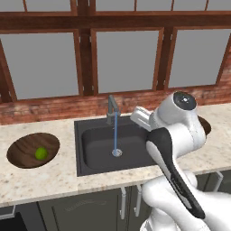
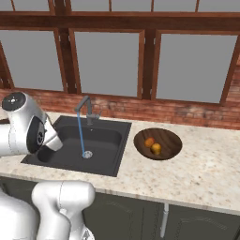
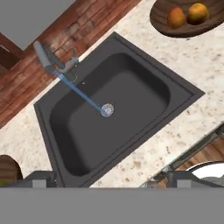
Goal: Pick the mangos from the sink and place them in one bowl. Place the lime in the other bowl. Then turn off the sink faucet.
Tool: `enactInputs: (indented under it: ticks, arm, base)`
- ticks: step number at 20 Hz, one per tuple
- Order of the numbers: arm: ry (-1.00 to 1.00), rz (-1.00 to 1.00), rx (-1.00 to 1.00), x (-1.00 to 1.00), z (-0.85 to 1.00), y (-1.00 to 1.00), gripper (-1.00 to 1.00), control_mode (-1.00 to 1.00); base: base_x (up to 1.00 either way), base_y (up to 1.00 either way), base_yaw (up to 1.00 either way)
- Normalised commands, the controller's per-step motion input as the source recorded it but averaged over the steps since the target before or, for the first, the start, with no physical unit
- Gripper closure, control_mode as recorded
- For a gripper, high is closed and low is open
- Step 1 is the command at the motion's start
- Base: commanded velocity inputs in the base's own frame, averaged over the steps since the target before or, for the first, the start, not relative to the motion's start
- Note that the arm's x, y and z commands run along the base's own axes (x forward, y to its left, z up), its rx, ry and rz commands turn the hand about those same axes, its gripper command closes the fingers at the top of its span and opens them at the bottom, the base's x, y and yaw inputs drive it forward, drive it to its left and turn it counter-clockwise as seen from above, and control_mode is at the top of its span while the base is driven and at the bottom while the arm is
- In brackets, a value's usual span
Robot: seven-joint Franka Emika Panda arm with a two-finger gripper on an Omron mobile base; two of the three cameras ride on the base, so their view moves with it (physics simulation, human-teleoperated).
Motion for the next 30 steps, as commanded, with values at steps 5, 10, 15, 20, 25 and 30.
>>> enactInputs:
  ticks: [5,10,15,20,25,30]
  arm:
    - [0.0,-0.16,0.19,0.0,0.0,-0.93,-1.0,-1.0]
    - [-0.01,-0.13,0.09,0.08,0.01,-0.51,-1.0,-1.0]
    - [0.18,-0.03,0.03,0.32,0.01,-0.13,-1.0,-1.0]
    - [0.06,-0.27,0.3,0.09,0.0,-0.34,-1.0,-1.0]
    - [0.0,-0.29,0.29,0.02,0.0,-0.21,-1.0,-1.0]
    - [0.0,-0.22,0.11,0.33,0.0,0.15,-1.0,-1.0]
  base:
    - [0.0,0.0,0.0]
    - [0.0,0.0,0.0]
    - [0.0,0.0,0.0]
    - [0.0,0.0,0.0]
    - [0.0,0.0,0.0]
    - [0.0,0.0,0.0]
